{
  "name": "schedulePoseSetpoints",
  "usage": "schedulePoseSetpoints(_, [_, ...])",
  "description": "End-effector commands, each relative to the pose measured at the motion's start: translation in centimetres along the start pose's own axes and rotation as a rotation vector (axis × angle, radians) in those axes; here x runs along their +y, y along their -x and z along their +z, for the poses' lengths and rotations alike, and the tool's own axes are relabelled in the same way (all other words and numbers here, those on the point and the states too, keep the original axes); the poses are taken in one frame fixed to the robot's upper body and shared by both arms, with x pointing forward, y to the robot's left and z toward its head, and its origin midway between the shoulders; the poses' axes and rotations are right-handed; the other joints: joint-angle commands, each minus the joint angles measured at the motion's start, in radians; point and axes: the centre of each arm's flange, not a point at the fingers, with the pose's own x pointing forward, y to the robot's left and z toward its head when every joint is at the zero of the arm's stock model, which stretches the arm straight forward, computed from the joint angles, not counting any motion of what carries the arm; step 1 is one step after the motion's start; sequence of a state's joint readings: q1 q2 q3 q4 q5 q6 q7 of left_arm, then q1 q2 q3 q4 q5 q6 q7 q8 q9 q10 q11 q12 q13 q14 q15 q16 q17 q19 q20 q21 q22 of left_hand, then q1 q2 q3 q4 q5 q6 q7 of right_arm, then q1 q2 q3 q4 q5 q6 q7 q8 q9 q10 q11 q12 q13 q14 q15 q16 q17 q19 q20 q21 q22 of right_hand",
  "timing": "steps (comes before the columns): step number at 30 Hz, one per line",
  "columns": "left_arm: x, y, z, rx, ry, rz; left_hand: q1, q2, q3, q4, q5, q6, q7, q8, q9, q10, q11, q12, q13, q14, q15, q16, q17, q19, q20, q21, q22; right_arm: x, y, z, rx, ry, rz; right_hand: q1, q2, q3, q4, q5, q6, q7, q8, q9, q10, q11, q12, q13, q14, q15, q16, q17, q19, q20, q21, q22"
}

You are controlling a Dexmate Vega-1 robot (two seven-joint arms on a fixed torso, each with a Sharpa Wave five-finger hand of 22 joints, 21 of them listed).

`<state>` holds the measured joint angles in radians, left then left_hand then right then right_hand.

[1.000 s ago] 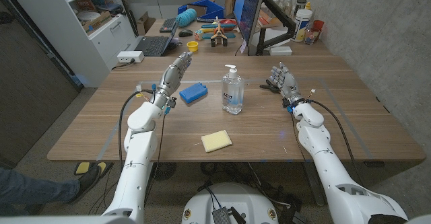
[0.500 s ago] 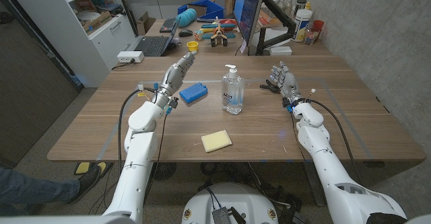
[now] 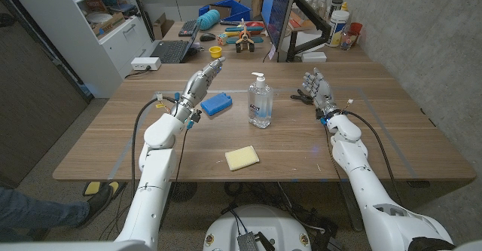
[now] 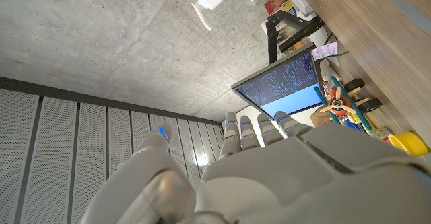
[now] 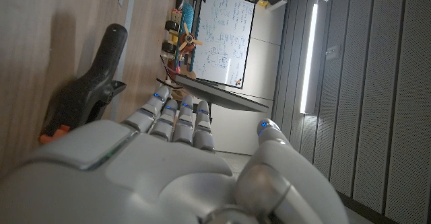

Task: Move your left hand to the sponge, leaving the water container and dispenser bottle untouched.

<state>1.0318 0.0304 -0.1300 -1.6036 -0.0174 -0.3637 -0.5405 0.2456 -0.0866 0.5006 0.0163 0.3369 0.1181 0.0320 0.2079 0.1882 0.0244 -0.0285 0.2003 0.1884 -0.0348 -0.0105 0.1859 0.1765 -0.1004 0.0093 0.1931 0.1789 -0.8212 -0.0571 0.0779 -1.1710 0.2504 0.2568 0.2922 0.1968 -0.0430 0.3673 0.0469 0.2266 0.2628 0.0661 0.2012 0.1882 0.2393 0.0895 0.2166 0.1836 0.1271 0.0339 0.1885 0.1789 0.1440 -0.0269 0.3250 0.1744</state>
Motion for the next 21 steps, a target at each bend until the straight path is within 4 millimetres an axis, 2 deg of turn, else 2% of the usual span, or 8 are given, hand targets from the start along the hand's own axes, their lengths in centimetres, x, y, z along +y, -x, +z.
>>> schedulePoseSetpoints(1, [-1.2, 0.3, 1.2, -0.027, -0.027, -0.041, 0.014, 0.003, 0.003, -0.005, 0.007, 0.010, 0.000, 0.008, 0.002, 0.003, -0.007, 0.006, 0.002, 0.001, -0.001, 0.002, 0.004, -0.004, 0.011, 0.005, 0.002, -0.1, -0.2, 0.2, -0.013, -0.011, -0.008, -0.005, 0.008, -0.002, -0.006, 0.000, 0.009, -0.003, 0.000, 0.002, 0.009, -0.003, 0.006, 0.002, 0.008, -0.005, 0.003, 0.004, 0.008, -0.001, -0.002, 0.004])
schedulePoseSetpoints(13, [-2.1, 1.0, 2.6, -0.070, -0.044, -0.063, 0.024, 0.005, 0.005, -0.011, 0.006, 0.011, -0.002, 0.007, 0.002, 0.004, -0.005, 0.006, 0.003, 0.001, -0.002, 0.002, 0.004, -0.012, 0.014, 0.002, 0.002, 0.2, -0.6, 0.4, -0.019, -0.009, 0.005, -0.006, 0.009, -0.003, -0.007, 0.000, 0.010, -0.004, -0.001, 0.002, 0.012, -0.004, 0.006, 0.002, 0.009, -0.005, 0.003, 0.004, 0.011, -0.001, -0.006, 0.004])
schedulePoseSetpoints(21, [-2.2, 1.4, 2.7, -0.072, -0.046, -0.065, 0.029, 0.005, 0.005, -0.014, 0.006, 0.012, -0.002, 0.006, 0.002, 0.004, -0.005, 0.006, 0.003, 0.003, -0.002, 0.002, 0.004, -0.014, 0.019, 0.002, 0.002, 0.3, -0.6, 0.4, -0.021, -0.009, 0.004, -0.007, 0.010, -0.004, -0.008, 0.000, 0.011, -0.004, -0.001, 0.002, 0.011, -0.003, 0.005, 0.002, 0.010, -0.005, 0.003, 0.004, 0.012, -0.001, -0.009, 0.004])
